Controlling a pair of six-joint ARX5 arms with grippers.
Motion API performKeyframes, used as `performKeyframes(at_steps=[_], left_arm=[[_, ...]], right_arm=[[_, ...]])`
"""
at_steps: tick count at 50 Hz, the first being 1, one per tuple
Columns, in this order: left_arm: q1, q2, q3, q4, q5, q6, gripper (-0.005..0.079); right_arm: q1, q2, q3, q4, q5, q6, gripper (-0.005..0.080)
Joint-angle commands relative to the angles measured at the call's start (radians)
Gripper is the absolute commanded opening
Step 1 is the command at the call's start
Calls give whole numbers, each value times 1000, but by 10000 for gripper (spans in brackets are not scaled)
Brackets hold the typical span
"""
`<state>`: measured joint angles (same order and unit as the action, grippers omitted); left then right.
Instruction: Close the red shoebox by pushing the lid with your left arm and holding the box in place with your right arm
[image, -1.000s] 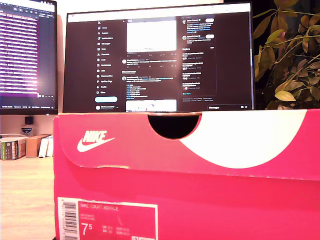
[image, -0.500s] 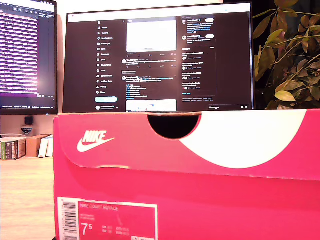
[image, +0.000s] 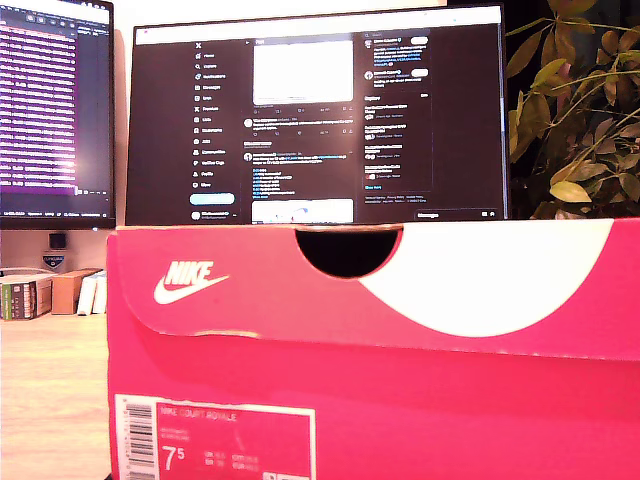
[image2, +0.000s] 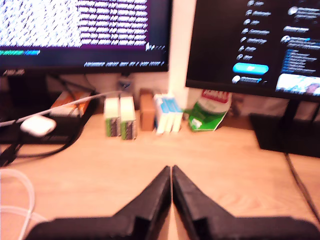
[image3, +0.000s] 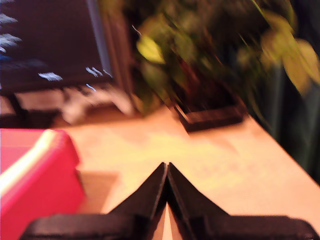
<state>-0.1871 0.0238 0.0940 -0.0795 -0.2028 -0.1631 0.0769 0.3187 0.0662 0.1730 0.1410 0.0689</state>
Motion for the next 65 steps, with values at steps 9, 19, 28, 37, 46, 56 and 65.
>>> performKeyframes(at_steps=[9,19,28,37,46,56,65], left_arm=[[1,-33,-92,37,13,40,-18],[1,-33,-120,45,24,64,-18],[1,-33,-119,38,38,74,-18],[2,-33,-119,-42,38,74,-18],[2,-33,-119,-119,39,74,-18],[2,-33,-119,-118,38,74,-18],[8,-36,-119,-117,38,74,-18]], right_arm=[[10,2,-53,50,-14,-90,-12],[10,2,-63,31,-28,-110,-12],[10,3,-62,4,-27,-111,-12],[10,3,-62,-92,-27,-111,-12],[10,3,-62,-209,-27,-111,-12],[10,3,-62,-252,-27,-111,-12],[0,-58,-62,-295,-29,-111,-12]])
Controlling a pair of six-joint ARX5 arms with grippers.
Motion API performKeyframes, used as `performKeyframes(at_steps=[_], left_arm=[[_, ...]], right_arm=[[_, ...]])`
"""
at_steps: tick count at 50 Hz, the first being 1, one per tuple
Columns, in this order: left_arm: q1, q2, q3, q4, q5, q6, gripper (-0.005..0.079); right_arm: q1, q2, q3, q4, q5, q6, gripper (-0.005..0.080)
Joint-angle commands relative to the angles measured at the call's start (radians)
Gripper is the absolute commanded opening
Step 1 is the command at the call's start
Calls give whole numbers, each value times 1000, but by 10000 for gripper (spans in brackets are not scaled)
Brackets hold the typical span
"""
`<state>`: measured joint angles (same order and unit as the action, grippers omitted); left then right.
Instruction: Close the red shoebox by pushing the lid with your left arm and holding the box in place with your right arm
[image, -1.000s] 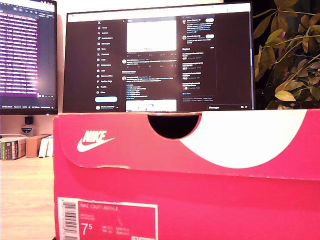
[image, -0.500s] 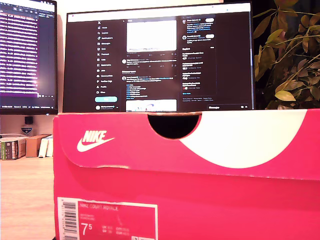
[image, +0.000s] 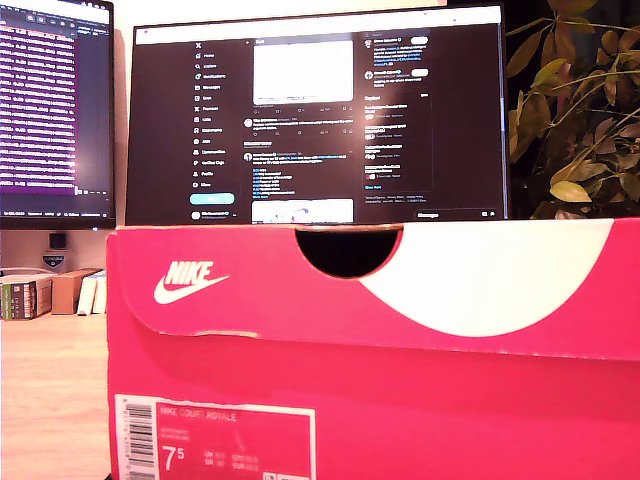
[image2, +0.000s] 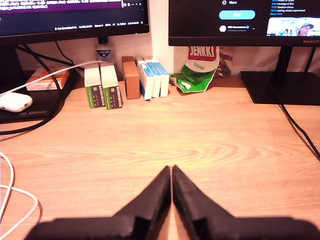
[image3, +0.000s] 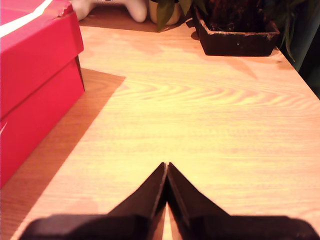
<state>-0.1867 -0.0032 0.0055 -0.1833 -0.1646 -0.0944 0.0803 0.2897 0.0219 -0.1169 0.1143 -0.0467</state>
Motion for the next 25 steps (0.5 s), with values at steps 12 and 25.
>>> performKeyframes(at_steps=[12,25], left_arm=[[60,-9,-31,-13,0,6,-18],[126,-9,-31,-13,0,6,-18]], right_arm=[[-42,-167,-18,-50,-2,5,-12],[-82,-289,-18,-50,-1,5,-12]])
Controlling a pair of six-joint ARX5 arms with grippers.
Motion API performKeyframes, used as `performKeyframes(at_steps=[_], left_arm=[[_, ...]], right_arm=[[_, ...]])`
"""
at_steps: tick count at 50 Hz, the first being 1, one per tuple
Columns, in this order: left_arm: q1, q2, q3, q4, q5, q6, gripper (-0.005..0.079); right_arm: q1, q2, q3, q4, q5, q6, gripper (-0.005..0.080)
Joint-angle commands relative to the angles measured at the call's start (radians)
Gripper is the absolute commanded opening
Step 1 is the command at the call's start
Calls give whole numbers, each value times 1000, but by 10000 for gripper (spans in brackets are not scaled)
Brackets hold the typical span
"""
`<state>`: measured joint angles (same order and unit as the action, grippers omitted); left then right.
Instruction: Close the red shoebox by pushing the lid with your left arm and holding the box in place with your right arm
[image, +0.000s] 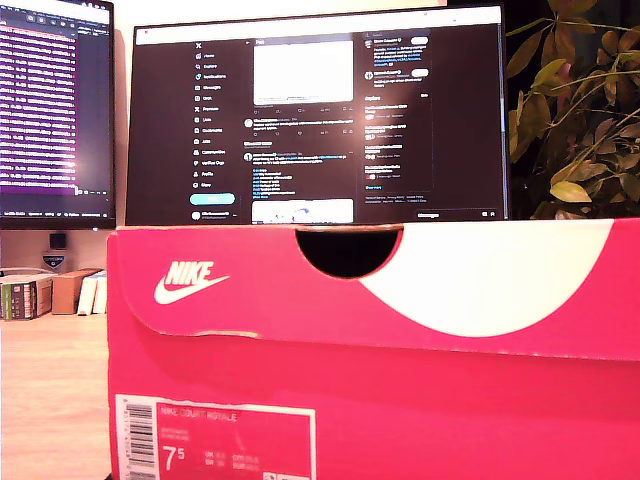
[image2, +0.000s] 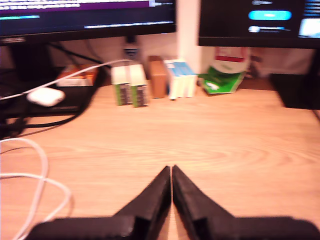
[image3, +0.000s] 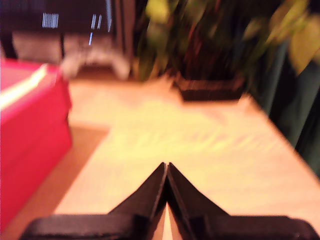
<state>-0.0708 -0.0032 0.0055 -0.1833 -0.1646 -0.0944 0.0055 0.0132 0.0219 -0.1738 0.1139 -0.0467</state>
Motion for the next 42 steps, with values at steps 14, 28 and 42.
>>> performKeyframes(at_steps=[14,28,42], left_arm=[[52,-9,-31,-14,0,6,-18],[52,-9,-31,-14,0,6,-18],[52,-9,-31,-14,0,6,-18]], right_arm=[[-11,-11,-18,7,-1,5,-12],[-11,-11,-18,7,-1,5,-12],[-11,-11,-18,7,-1,5,-12]])
